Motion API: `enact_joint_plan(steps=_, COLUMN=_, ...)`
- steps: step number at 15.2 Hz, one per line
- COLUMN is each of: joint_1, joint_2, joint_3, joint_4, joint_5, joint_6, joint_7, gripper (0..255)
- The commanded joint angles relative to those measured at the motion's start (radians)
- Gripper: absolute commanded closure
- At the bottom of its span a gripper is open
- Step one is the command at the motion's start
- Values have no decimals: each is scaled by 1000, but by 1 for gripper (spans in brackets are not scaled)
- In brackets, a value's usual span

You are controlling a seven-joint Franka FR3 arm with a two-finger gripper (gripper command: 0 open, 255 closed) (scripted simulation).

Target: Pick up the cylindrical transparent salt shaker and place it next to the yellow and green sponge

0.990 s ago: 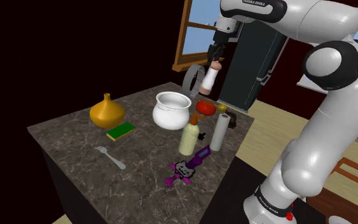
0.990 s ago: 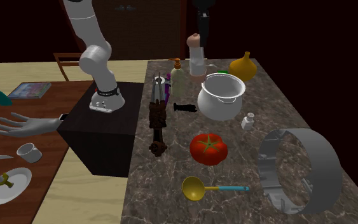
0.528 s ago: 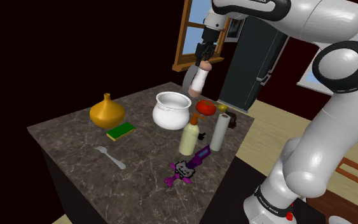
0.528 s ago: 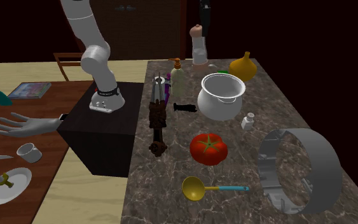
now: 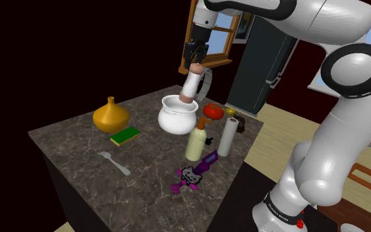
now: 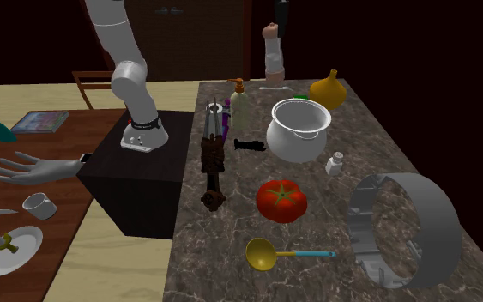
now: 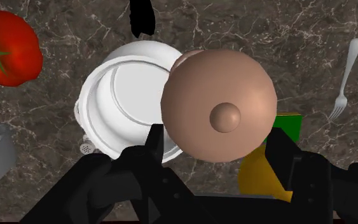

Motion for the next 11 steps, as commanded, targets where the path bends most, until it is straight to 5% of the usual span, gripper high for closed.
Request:
enact_joint_plan(steps=1, joint_1=24, joint_2=14, joint_3=24, joint_4=13, joint_5=0, joint_6=1, joint_7=49, gripper=255)
enact_joint_plan(steps=11, joint_1=134, joint_2=183, joint_3=118, joint_4=233, joint_5=2, joint_6=-50, joint_7=256, gripper=255)
